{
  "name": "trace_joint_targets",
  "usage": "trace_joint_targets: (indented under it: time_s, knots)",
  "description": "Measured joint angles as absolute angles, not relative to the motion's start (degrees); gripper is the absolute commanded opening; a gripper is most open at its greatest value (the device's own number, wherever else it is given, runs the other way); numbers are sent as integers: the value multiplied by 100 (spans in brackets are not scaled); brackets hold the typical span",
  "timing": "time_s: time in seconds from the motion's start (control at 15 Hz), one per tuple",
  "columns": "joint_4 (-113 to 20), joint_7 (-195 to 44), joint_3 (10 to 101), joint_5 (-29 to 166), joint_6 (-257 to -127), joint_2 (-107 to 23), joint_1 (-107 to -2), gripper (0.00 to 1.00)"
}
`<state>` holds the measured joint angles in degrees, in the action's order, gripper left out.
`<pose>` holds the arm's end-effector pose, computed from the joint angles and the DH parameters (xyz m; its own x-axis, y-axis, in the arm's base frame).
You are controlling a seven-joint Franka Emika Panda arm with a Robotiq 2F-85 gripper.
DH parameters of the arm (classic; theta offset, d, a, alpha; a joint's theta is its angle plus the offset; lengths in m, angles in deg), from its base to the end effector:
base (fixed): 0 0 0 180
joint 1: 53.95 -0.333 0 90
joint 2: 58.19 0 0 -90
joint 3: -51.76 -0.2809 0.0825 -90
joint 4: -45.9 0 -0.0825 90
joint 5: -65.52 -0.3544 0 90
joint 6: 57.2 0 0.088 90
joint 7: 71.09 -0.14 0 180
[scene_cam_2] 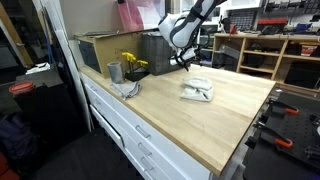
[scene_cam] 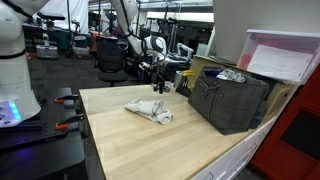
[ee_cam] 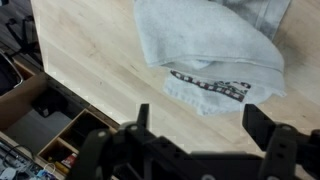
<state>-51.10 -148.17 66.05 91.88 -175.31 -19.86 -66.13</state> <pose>0.5990 -0.0527 0.1710 0.5219 -0.7724 0.3619 -0.8270 -0.3542 0.4367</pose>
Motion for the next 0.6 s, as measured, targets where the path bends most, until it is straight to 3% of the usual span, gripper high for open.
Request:
trace_joint_targets:
  time_s: [0.6]
  knots:
    - [-5921, -13088, 6388, 8486, -17308, -2353, -5607, 100]
